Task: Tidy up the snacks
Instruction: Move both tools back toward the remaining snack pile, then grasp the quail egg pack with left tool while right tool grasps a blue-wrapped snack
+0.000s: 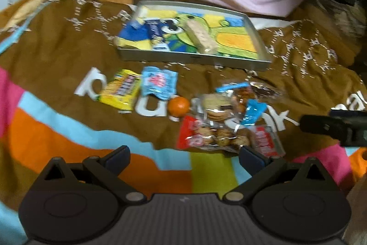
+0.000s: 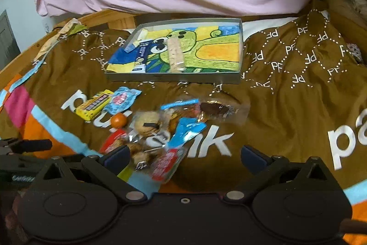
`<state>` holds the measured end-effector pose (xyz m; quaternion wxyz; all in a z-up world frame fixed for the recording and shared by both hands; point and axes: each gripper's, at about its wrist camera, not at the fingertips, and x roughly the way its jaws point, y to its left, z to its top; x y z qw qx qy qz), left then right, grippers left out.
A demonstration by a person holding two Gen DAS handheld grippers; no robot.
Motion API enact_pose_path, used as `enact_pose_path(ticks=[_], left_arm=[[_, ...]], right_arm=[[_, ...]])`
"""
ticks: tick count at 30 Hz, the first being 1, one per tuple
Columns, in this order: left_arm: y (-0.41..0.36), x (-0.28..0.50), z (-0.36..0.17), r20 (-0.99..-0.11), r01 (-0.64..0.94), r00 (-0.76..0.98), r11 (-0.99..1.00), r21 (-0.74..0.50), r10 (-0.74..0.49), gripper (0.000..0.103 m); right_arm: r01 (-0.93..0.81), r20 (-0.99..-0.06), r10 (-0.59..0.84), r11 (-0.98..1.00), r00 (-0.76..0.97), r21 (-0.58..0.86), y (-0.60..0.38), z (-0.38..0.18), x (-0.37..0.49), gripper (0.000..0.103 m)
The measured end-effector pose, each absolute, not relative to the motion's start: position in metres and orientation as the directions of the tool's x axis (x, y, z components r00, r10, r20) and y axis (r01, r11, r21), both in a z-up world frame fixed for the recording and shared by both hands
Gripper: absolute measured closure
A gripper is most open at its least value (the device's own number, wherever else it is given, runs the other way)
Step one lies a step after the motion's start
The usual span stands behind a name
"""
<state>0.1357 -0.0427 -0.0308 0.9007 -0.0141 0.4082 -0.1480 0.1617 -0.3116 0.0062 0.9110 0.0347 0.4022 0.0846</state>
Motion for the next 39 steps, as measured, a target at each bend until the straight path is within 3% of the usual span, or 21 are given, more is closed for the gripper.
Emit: enact_pose_path(ticks=[14, 24, 36, 39], left_arm=[[-0.068, 0.18, -0.051, -0.756, 0.586, 0.456, 0.798, -0.141, -0.468, 0.0], [-0.086, 0.201, -0.064, -0.749, 0.752, 0.31, 0.633, -0.183, -0.586, 0.0], [-0.099, 0.216, -0.077, -0.794, 0.846, 0.214, 0.514, -0.141, -0.569, 0.0], [-0.1, 0.214, -0.08, -0.808, 0.845, 0.223, 0.521, -0.119, -0.546, 0.001]], right_arm=[[-0.035, -0.79, 0.284, 0.948, 0.544, 0.316, -0.337, -0.032, 0.22, 0.001], [-0.121, -0.792, 0.366, 0.927, 0.488, 0.354, -0.323, -0.045, 0.245, 0.003], [-0.105, -0.807, 0.37, 0.925, 0.46, 0.365, -0.319, -0.06, 0.273, 0.04], [-0.09, -0.815, 0.343, 0.935, 0.467, 0.342, -0.317, -0.063, 0.28, 0.058]])
